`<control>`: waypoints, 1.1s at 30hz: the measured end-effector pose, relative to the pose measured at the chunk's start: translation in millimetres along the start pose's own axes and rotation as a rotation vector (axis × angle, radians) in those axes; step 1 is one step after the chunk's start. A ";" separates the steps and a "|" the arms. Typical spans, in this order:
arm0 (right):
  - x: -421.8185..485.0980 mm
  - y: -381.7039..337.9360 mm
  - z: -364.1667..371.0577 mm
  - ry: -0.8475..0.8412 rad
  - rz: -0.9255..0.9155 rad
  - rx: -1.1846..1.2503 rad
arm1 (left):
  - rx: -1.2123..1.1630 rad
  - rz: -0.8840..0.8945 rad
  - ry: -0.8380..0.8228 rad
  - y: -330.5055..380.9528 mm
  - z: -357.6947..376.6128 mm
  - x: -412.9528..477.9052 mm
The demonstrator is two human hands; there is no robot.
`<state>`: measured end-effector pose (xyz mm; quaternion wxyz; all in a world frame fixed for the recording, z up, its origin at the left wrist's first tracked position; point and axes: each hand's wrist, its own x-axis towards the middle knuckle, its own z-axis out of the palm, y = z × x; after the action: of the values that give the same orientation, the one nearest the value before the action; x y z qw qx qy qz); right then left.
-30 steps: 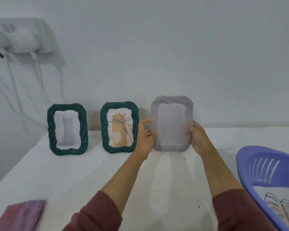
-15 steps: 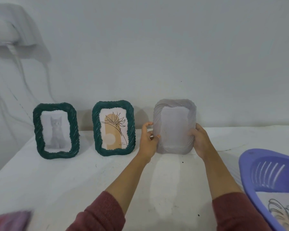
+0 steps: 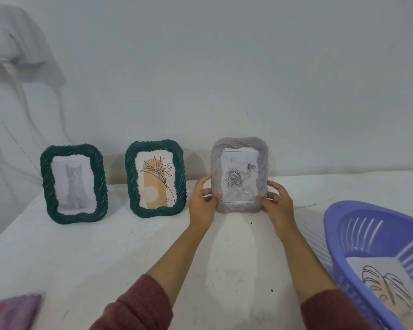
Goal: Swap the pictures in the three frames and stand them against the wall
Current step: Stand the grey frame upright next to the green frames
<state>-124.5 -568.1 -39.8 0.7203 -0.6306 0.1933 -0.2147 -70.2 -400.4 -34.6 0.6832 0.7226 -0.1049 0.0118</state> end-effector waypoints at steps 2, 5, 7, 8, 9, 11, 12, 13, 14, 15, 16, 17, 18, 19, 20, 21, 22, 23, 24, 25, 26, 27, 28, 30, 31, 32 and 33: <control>-0.3 0.3 -0.1 0.004 -0.004 0.003 | 0.012 0.002 0.004 -0.2 0.7 -1.5; 0.0 1.6 -0.4 0.003 -0.011 0.014 | -0.005 0.001 0.003 -0.9 0.8 -2.2; 0.9 3.0 -1.2 0.003 -0.013 0.012 | 0.006 -0.002 0.005 -1.2 1.2 -2.3; 1.4 3.5 -1.5 0.002 -0.015 0.012 | 0.012 -0.002 0.007 -1.3 1.7 -2.0; 1.8 3.7 -1.7 0.002 -0.015 0.010 | 0.014 -0.002 0.009 -1.5 2.0 -1.7; 1.9 3.0 -1.7 0.001 -0.013 0.018 | 0.023 0.003 0.012 -1.3 2.8 -1.6; 1.9 2.4 -1.6 0.003 -0.013 0.025 | 0.037 0.010 0.011 -0.7 3.1 -2.1; 1.7 1.8 -1.6 0.005 -0.015 0.028 | 0.051 0.017 0.010 -0.5 3.2 -2.5; 1.9 1.8 -1.8 0.007 -0.018 0.029 | 0.060 0.020 0.009 -0.2 3.3 -2.6; 2.2 1.8 -2.1 0.006 -0.020 0.028 | 0.069 0.018 0.009 -0.3 3.3 -2.5; 2.6 2.3 -2.4 0.004 -0.019 0.028 | 0.076 0.016 0.007 -0.2 3.5 -2.2; 3.2 2.8 -2.7 0.002 -0.018 0.026 | 0.083 0.015 0.007 -0.2 3.5 -2.1; 3.4 3.3 -3.1 0.003 -0.015 0.025 | 0.089 0.013 0.006 -0.3 3.5 -2.1; 3.7 3.7 -3.3 0.006 -0.012 0.024 | 0.096 0.011 0.007 -0.3 3.6 -2.2; 3.7 3.7 -3.3 0.009 -0.008 0.025 | 0.105 0.011 0.007 -0.4 3.5 -2.2; 3.4 3.7 -3.3 0.012 -0.008 0.024 | 0.111 0.011 0.006 -0.6 3.4 -2.0; 3.4 4.0 -3.3 0.013 -0.008 0.025 | 0.114 0.009 0.006 -0.8 3.4 -2.0; 3.3 4.0 -3.2 0.014 -0.008 0.027 | 0.117 0.007 0.006 -1.0 3.1 -1.7; 3.1 4.2 -3.3 0.015 -0.007 0.029 | 0.118 0.004 0.006 -0.9 3.2 -1.9; 3.1 4.1 -3.4 0.014 -0.005 0.028 | 0.118 0.001 0.008 -0.5 3.2 -2.0; 3.1 3.8 -3.3 0.014 -0.003 0.027 | 0.117 -0.004 0.009 -0.6 3.2 -1.9; 3.1 3.3 -3.4 0.014 -0.001 0.024 | 0.109 -0.008 0.008 -0.4 3.2 -2.1; 3.1 3.0 -3.6 0.014 0.001 0.024 | 0.098 -0.011 0.005 -0.6 3.1 -2.0; 2.9 2.2 -4.1 0.011 0.013 0.028 | 0.084 -0.009 -0.003 -0.5 3.1 -1.9; 3.0 1.6 -4.2 0.010 0.023 0.032 | 0.076 -0.013 -0.009 -0.1 3.1 -1.6; 3.4 0.9 -4.0 0.013 0.041 0.036 | 0.067 -0.023 -0.016 0.5 2.8 -1.5; 4.4 -0.4 -3.8 0.017 0.059 0.040 | 0.053 -0.035 -0.028 1.4 2.2 -1.2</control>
<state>-123.0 -573.7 -40.0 0.7371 -0.6083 0.2136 -0.2026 -71.9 -402.4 -33.5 0.6623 0.7423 -0.1013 -0.0073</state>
